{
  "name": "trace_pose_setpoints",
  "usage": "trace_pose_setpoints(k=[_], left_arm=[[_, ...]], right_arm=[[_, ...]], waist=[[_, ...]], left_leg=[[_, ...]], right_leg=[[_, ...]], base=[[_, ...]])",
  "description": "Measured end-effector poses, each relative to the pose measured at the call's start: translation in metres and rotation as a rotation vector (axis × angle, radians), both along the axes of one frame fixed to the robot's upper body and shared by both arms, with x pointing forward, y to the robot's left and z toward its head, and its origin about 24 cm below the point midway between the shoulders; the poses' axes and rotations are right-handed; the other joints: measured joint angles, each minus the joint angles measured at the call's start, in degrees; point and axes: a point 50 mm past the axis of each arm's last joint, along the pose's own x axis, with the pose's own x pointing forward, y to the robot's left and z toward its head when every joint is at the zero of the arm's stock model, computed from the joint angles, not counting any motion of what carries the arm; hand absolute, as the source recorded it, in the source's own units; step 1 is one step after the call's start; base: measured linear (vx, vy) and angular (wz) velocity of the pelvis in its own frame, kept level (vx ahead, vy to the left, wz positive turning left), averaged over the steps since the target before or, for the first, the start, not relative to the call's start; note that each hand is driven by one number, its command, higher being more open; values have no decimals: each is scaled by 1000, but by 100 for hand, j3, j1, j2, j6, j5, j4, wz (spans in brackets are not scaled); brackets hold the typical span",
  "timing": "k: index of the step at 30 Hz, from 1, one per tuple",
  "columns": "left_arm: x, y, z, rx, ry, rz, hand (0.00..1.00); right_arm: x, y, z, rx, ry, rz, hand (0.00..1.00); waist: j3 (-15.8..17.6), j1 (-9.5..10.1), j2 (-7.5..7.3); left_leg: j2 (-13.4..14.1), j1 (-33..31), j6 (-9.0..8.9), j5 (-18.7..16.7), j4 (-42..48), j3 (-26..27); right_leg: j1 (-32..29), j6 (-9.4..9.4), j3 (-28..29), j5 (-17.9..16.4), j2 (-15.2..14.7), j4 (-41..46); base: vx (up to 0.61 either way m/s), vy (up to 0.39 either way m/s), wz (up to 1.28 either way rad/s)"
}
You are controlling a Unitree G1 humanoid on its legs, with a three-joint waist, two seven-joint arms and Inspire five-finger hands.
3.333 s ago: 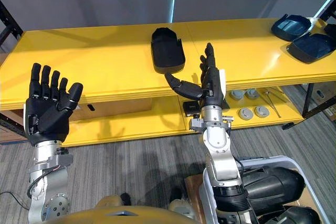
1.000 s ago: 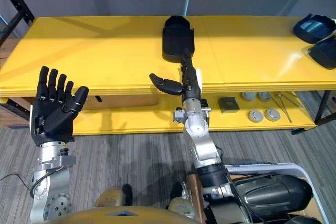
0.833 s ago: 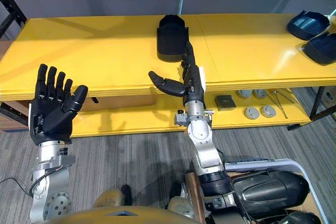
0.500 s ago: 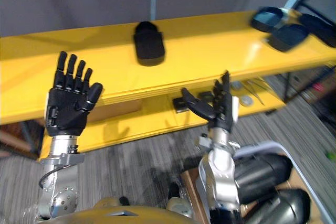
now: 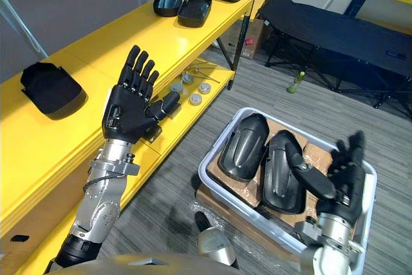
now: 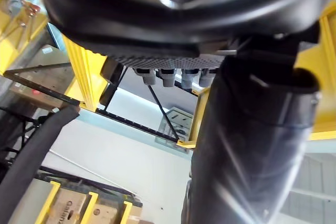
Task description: Walk over and take three plastic housings, then place them on the shelf
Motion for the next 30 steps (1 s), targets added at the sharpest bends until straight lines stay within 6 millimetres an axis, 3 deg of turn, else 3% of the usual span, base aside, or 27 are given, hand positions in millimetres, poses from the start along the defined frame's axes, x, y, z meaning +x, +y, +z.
trace_pose_setpoints(k=[2,4,6,8,10,14,15,16,17,19,20,21,22,23,25,27,28,29,30], left_arm=[[-3,5,-5,-5,38,34,100],[-15,18,-15,-12,88,95,100],[-23,24,-16,-16,93,109,100],[-24,22,-12,-10,61,78,100],[-28,29,-13,-16,53,73,100],[-43,39,-22,-75,97,82,100],[-47,38,-26,-89,118,75,100],[-48,38,-28,-94,126,72,100],[-49,35,-30,-97,135,62,100],[-48,33,-29,-100,130,52,100],[-47,33,-28,-100,133,49,100],[-46,33,-28,-101,131,45,100],[-44,32,-26,-110,120,34,100],[-43,31,-25,-112,109,12,100],[-42,31,-24,-124,96,-8,100],[-42,33,-25,-142,92,-25,100],[-42,33,-26,-150,98,-28,100],[-42,34,-27,-157,105,-30,100],[-42,33,-29,-174,116,-35,100]], right_arm=[[13,11,1,44,-42,70,100],[39,34,-1,95,-78,201,100],[54,48,-4,119,-78,282,100],[57,55,-8,125,-58,320,100],[56,64,-20,164,-10,347,100],[41,61,-27,201,8,313,100],[35,59,-27,243,-11,302,100],[33,58,-26,265,-24,300,100],[33,57,-24,290,-55,314,100],[49,67,-13,288,-121,386,100],[63,78,-6,269,-160,444,100],[70,83,-3,263,-180,467,100],[86,95,1,258,-201,510,100],[98,106,1,235,-188,532,100],[108,119,-2,211,-158,557,100],[110,130,-3,187,-140,574,100],[108,132,-6,181,-124,570,100],[104,133,-11,196,-102,565,100],[100,132,-17,202,-63,560,100]], waist=[[9,106,57],[42,386,99],[85,566,185],[111,699,231],[308,912,5],[421,957,-175],[471,944,-206],[501,927,-222],[580,905,-199],[617,1016,-146],[616,1083,-141],[612,1125,-125],[629,1183,-82],[644,1360,-47],[631,1523,-47],[584,1702,-138],[573,1725,-160],[540,1713,-218],[451,1697,-370]], left_leg=[[-133,-196,47,-17,298,-849],[-419,-412,129,-51,567,-1941],[-472,-480,166,-250,475,-2254],[-480,-563,40,-529,265,-2386],[-624,-572,63,-608,405,-2427],[-700,-657,214,-849,1000,-2177],[-710,-649,276,-879,1112,-2033],[-709,-651,331,-865,1116,-1944],[-718,-655,479,-769,1065,-1774],[-556,-687,586,-529,823,-1280],[-496,-660,597,-363,651,-1101],[-441,-647,587,-296,599,-1050],[-270,-668,544,-208,573,-981],[-79,-678,474,-168,575,-911],[133,-756,355,-99,575,-840],[346,-892,163,15,580,-711],[448,-964,86,59,642,-679],[545,-1072,-23,120,698,-665],[571,-1190,-160,198,699,-595]], right_leg=[[-93,14,154,-26,22,77],[-277,8,358,-29,38,153],[-430,8,299,-28,41,177],[-728,57,117,4,61,463],[-817,105,99,-20,-24,817],[-797,307,291,134,-24,881],[-767,193,259,176,-72,854],[-775,-55,159,140,-137,837],[-889,-750,-427,-410,-301,913],[-1307,-749,-1355,-615,-499,1965],[-1287,-837,-1855,-690,-667,2642],[-1214,-800,-2067,-830,-751,2947],[-945,-771,-2427,-1212,-923,3448],[-626,-780,-2700,-1469,-1141,3810],[-246,-752,-2890,-1576,-1462,3997],[131,-684,-2994,-1533,-1830,3900],[311,-515,-3037,-1435,-1893,3614],[557,-152,-3185,-1334,-1895,2958],[709,303,-3359,-1367,-1877,2320]], base=[[-31,-6,-51],[-73,54,-64],[-105,117,-18],[-117,76,41],[-146,75,21],[-150,114,-41],[-146,80,-49],[-206,85,-56],[-234,92,-72],[-269,100,-96],[-171,40,-69],[-117,-5,-57],[-95,-38,-56],[-122,-79,-60],[-100,-112,-47],[-83,-217,-47],[-104,-349,-51],[-104,-416,-50],[-85,-392,-45]])
